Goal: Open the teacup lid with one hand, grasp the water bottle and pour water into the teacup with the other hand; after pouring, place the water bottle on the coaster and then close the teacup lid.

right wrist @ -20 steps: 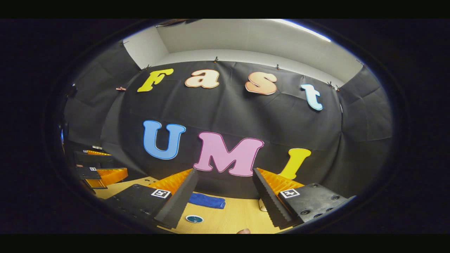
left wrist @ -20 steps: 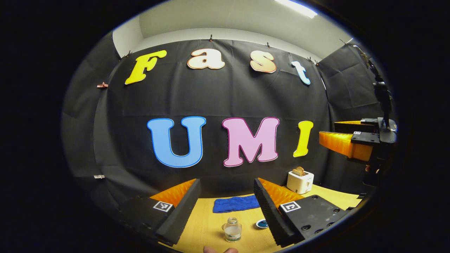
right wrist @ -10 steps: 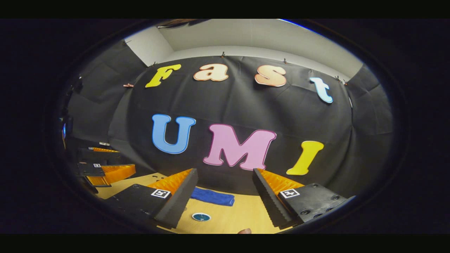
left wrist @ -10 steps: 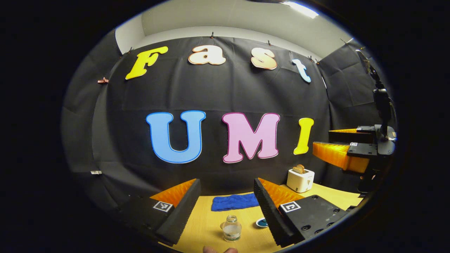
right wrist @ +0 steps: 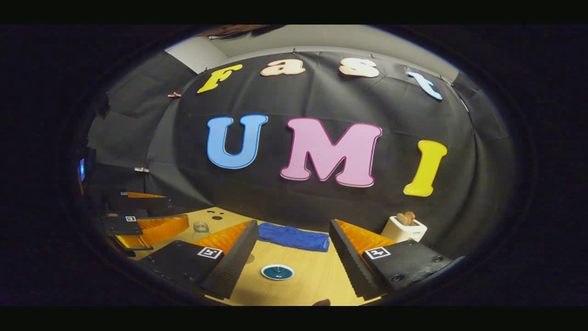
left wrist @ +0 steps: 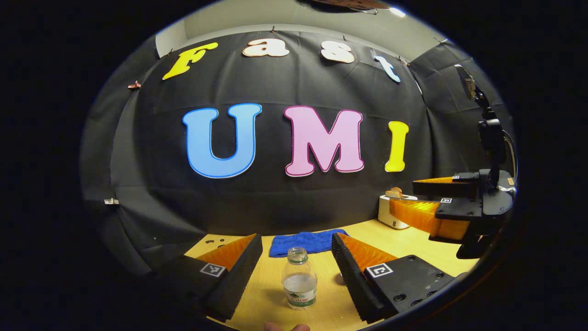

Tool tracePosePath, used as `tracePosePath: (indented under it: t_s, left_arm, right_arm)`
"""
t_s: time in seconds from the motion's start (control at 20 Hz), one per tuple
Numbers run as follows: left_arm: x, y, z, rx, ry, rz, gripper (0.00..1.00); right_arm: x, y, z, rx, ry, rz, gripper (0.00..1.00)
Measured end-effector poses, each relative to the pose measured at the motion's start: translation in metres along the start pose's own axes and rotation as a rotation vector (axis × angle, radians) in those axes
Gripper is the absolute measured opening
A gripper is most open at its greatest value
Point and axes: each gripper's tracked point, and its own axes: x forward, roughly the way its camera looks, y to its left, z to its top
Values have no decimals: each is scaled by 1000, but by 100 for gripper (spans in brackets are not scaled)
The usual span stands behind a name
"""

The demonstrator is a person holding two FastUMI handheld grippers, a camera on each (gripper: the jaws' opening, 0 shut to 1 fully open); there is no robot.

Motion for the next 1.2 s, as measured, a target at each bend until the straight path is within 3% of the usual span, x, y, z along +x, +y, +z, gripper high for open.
tracePosePath:
  t_s: [0.3,0.55,0.65,0.9,1.05,1.2]
  left_arm:
    - [19,-3,-79,-35,54,20,96]
    - [31,-5,-112,-50,86,21,96]
    - [34,-8,-121,-52,94,23,96]
    - [42,-12,-128,-47,98,27,96]
    - [44,-13,-129,-47,100,34,96]
    - [43,-15,-134,-57,108,40,96]
  right_arm:
    - [37,13,-110,69,94,60,95]
    - [59,14,-167,37,178,88,93]
    - [67,14,-181,40,201,100,93]
    - [72,25,-208,81,271,148,75]
    - [74,32,-217,90,298,173,73]
    - [79,33,-217,100,294,182,61]
